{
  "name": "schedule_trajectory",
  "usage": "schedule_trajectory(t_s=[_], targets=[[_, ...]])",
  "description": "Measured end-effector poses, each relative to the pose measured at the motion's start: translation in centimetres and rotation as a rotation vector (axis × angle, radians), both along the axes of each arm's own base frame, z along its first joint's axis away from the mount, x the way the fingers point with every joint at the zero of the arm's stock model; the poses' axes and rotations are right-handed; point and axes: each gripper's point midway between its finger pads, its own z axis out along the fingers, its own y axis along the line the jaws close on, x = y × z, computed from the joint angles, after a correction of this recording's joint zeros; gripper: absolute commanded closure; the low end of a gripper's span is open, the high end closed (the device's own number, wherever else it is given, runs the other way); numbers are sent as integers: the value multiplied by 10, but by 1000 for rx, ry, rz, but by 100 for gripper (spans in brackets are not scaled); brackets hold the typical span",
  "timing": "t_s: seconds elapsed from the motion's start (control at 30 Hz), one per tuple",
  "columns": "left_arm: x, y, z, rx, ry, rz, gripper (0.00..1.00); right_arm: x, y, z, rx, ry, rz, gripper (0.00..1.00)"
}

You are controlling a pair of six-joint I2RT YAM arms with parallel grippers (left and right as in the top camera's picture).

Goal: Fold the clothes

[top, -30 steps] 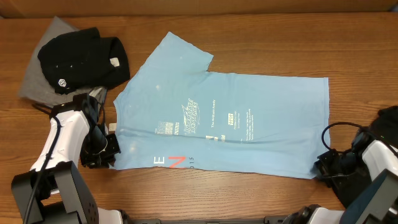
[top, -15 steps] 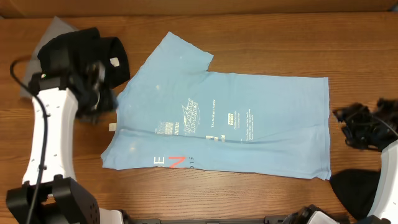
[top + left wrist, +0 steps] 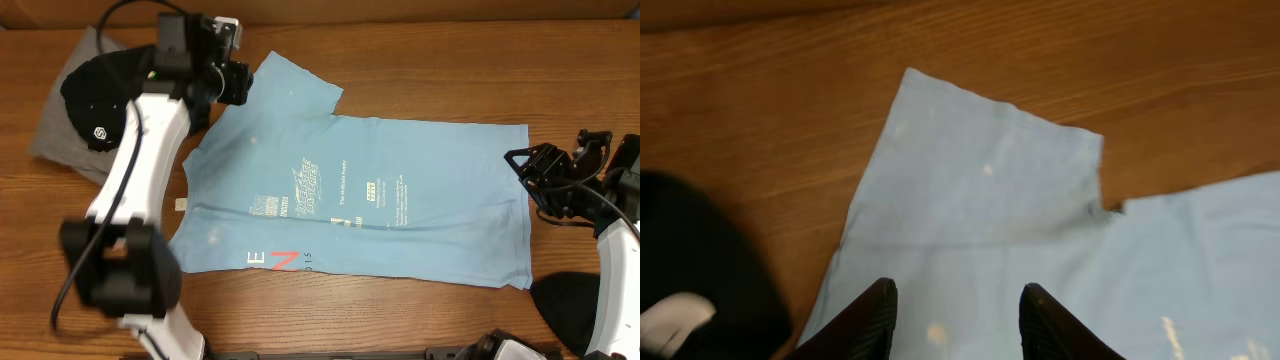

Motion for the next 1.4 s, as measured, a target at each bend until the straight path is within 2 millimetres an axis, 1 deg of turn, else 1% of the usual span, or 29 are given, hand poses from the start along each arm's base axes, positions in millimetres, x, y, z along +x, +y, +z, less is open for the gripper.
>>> schedule_trajectory(t_s=[0.03,0.07,0.1,0.13,0.17,0.23,0.33,0.37,0.47,0.5,0.53,0.6,0.67,0.73,0.83,0.97,1.0,1.1,1.17,1.4], targets=[[12,-1,-10,2,8,-1,49,0,0,0,-1,0,-1,35],[23,-1,-21,3,19,-2,42,0,-1,0,-4,1,-2,35],[35,-2,-33,2,28,-1,31,0,-1,-1,-8,2,-3,35],[43,-3,-38,3,25,-5,25,0,-2,-1,-11,4,-5,35],[53,-4,-48,0,27,-7,20,0,-3,-2,-17,7,-8,34],[71,-8,-64,-11,18,-14,17,-1,-5,-3,-29,15,-16,34],[93,-13,-85,-30,-23,-27,16,-3,-9,-7,-47,34,-29,34],[98,-14,-91,-33,-33,-30,18,-4,-10,-8,-52,43,-34,34],[110,-17,-112,-43,-55,-37,29,-6,-12,-11,-66,60,-44,34],[111,-19,-119,-44,-54,-40,30,-7,-13,-12,-69,64,-45,34],[112,-21,-129,-42,-49,-45,30,-8,-13,-12,-71,68,-46,34],[113,-23,-137,-36,-47,-44,28,-8,-13,-13,-73,72,-47,34],[117,-25,-143,-20,-62,-38,25,-10,-13,-14,-71,82,-48,34],[120,-30,-145,4,-78,-30,26,-11,-12,-15,-69,89,-48,34],[123,-41,-147,38,-100,-28,35,-15,-11,-17,-62,106,-48,34],[122,-53,-158,68,-96,-29,60,-18,-9,-18,-55,121,-47,34],[123,-54,-158,68,-97,-32,65,-18,-9,-19,-53,125,-48,34],[123,-53,-159,77,-94,-24,80,-20,-8,-20,-50,134,-47,34],[123,-52,-159,76,-90,-18,96,-20,-8,-20,-49,135,-47,34],[119,-53,-159,44,-58,-19,96,-22,-7,-21,-44,146,-46,34]])
